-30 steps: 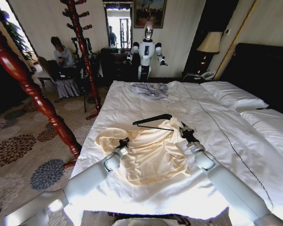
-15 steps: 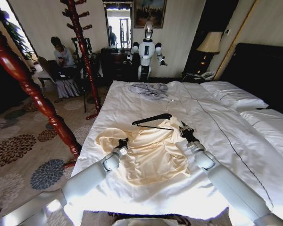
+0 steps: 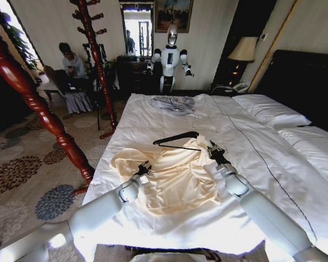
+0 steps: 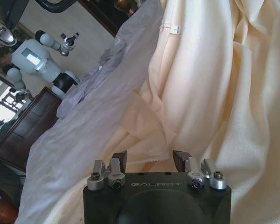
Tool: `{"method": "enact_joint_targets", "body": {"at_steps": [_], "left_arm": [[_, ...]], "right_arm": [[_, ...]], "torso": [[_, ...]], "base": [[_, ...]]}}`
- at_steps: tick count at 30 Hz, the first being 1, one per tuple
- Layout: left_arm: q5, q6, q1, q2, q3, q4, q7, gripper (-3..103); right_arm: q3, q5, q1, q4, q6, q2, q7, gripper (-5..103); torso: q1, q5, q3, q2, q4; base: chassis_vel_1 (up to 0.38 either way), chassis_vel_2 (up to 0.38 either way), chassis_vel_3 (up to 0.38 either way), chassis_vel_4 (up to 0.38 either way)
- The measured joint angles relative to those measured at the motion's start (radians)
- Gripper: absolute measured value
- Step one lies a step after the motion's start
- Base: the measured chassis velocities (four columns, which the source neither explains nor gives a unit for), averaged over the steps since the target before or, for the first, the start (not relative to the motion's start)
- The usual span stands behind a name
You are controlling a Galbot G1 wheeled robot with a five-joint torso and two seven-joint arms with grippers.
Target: Pick up the clothes from the bed and hang them on the clothes hanger.
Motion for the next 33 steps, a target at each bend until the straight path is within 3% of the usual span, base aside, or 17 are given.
{"method": "enact_joint_targets", "body": {"at_steps": [2, 7, 8, 10, 11, 14, 17, 19, 23, 25, 29, 30, 33], "left_arm": [[0.005, -0.007, 0.0, -0.007, 0.0, 0.006, -0.006, 68], [0.032, -0.02, -0.001, -0.015, 0.0, 0.021, -0.009, 79], [0.038, -0.024, -0.002, -0.017, 0.0, 0.029, -0.009, 89], [0.039, -0.024, -0.003, -0.018, 0.0, 0.031, -0.009, 89], [0.039, -0.025, -0.003, -0.019, 0.0, 0.034, -0.008, 97], [0.039, -0.026, -0.005, -0.023, -0.001, 0.04, -0.007, 100], [0.044, -0.041, -0.005, -0.034, -0.006, 0.055, -0.006, 90], [0.046, -0.044, -0.005, -0.036, -0.007, 0.057, -0.006, 90], [0.05, -0.05, -0.009, -0.039, -0.007, 0.064, -0.006, 68], [0.05, -0.05, -0.009, -0.039, -0.008, 0.064, -0.006, 68], [0.05, -0.05, -0.01, -0.038, -0.01, 0.065, -0.005, 45], [0.05, -0.05, -0.01, -0.038, -0.01, 0.065, -0.005, 45], [0.05, -0.05, -0.008, -0.035, -0.012, 0.062, -0.005, 29]], "right_arm": [[-0.001, 0.0, 0.001, 0.0, 0.0, -0.003, 0.0, 18], [-0.002, 0.002, 0.004, 0.001, 0.0, -0.007, -0.001, 18], [-0.002, 0.003, 0.005, 0.001, 0.0, -0.008, -0.001, 18], [-0.002, 0.004, 0.005, 0.001, 0.0, -0.009, -0.001, 18], [0.0, 0.005, 0.004, 0.002, 0.0, -0.01, -0.001, 18], [0.003, 0.005, 0.001, 0.003, 0.001, -0.01, -0.001, 18], [0.007, 0.007, -0.003, 0.007, 0.001, -0.01, -0.001, 18], [0.007, 0.008, -0.004, 0.008, 0.001, -0.01, -0.001, 18], [0.008, 0.008, -0.005, 0.008, 0.002, -0.011, -0.001, 18], [0.008, 0.008, -0.005, 0.008, 0.002, -0.011, -0.001, 18], [0.003, 0.007, -0.004, 0.008, 0.002, -0.007, -0.001, 18], [0.003, 0.007, -0.004, 0.008, 0.002, -0.007, -0.001, 18], [0.001, 0.007, -0.002, 0.007, 0.002, -0.006, 0.0, 18]], "torso": [[0.0, -0.0001, 0.0, 0.0, -0.0001], [0.0, 0.0, 0.0, 0.0, 0.0001], [0.0, -0.0001, 0.0, 0.0, 0.0002], [0.0, 0.0, 0.0, 0.0, 0.0002], [0.0, 0.0, 0.0, 0.0, 0.0002], [0.0, 0.0, 0.0, 0.0, 0.0001], [0.0, 0.0, 0.0, 0.0, 0.0001], [0.0, 0.0, 0.0, 0.0, 0.0], [0.0, 0.0, 0.0, 0.0, 0.0], [0.0, 0.0, 0.0, 0.0, 0.0], [0.0, 0.0, 0.0, 0.0, 0.0], [0.0, 0.0, 0.0, 0.0, 0.0], [0.0, -0.0001, 0.0, 0.0, 0.0001]], "base": [[0.0, 0.0, 0.0, 0.0], [0.0, 0.0, 0.0, 0.0], [0.0, 0.0, 0.0, 0.0], [0.0, 0.0, 0.0, 0.0], [0.0, 0.0, 0.0, 0.0], [0.0, 0.0, 0.0, 0.0], [0.0, 0.0, 0.0, 0.0], [0.0, 0.0, 0.0, 0.0], [0.0, 0.0, 0.0, 0.0], [0.0, 0.0, 0.0, 0.0], [0.0, 0.0, 0.0, 0.0], [0.0, 0.0, 0.0, 0.0], [0.0, 0.0, 0.0, 0.0]]}}
